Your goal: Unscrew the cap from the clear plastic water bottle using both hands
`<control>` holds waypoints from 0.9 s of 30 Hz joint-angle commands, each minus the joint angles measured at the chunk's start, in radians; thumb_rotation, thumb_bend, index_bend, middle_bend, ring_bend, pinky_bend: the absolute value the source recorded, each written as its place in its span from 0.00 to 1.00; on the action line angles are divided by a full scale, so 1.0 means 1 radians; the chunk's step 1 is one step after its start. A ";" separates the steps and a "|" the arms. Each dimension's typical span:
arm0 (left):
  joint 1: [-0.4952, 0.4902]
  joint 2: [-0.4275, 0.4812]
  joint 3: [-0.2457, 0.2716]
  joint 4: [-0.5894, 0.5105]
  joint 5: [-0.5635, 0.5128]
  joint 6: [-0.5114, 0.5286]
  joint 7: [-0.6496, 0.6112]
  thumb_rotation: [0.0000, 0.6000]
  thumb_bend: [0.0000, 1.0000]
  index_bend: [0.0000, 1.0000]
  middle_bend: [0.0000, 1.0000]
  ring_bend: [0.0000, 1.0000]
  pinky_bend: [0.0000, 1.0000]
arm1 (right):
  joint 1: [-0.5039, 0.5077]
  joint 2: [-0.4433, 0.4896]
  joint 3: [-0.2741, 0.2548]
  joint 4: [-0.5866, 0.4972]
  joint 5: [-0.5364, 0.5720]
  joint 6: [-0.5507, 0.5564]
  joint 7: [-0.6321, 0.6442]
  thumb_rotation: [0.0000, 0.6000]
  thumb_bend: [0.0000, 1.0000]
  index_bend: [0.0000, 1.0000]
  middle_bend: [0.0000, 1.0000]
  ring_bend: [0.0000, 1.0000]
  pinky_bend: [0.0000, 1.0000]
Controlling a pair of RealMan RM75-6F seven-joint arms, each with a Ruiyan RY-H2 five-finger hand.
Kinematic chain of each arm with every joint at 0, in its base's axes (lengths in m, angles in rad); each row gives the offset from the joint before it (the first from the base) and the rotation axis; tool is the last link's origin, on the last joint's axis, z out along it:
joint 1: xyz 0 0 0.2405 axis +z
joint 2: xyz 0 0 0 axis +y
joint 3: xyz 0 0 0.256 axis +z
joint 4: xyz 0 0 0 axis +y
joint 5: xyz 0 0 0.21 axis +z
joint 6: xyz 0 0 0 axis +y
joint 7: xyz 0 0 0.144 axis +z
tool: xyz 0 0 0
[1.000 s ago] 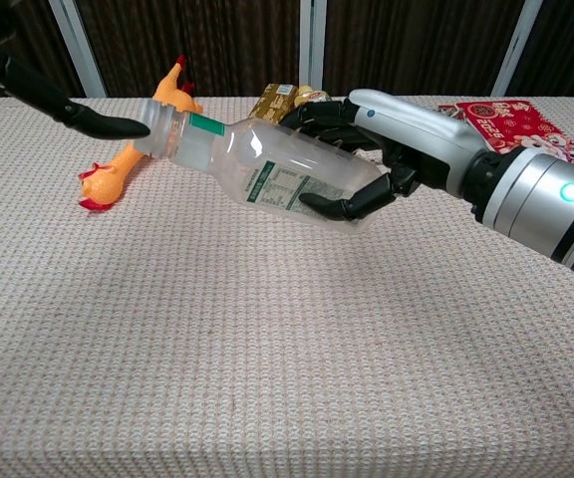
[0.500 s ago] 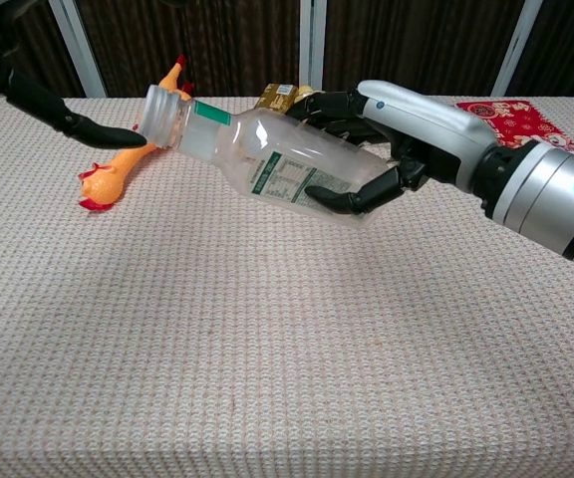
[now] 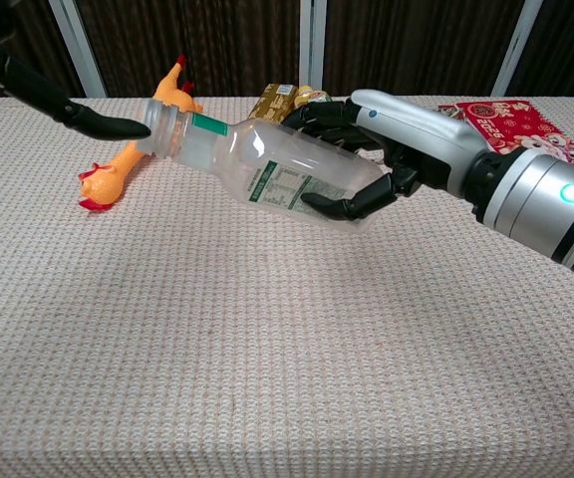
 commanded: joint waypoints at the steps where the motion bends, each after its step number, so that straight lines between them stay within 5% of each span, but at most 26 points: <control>1: 0.002 0.004 0.004 -0.002 0.003 0.000 -0.003 1.00 0.00 0.24 0.16 0.03 0.02 | -0.002 0.003 0.001 0.001 0.001 0.002 0.003 1.00 0.46 0.48 0.49 0.31 0.40; 13: 0.008 0.002 0.017 0.026 -0.021 -0.018 -0.018 1.00 0.04 0.39 0.16 0.03 0.02 | -0.012 0.020 0.000 -0.007 -0.007 0.020 0.031 1.00 0.46 0.48 0.49 0.31 0.40; 27: 0.001 0.007 0.018 0.028 -0.015 -0.027 -0.032 1.00 0.23 0.41 0.16 0.03 0.02 | -0.012 0.024 -0.001 -0.016 -0.011 0.020 0.029 1.00 0.46 0.48 0.50 0.32 0.41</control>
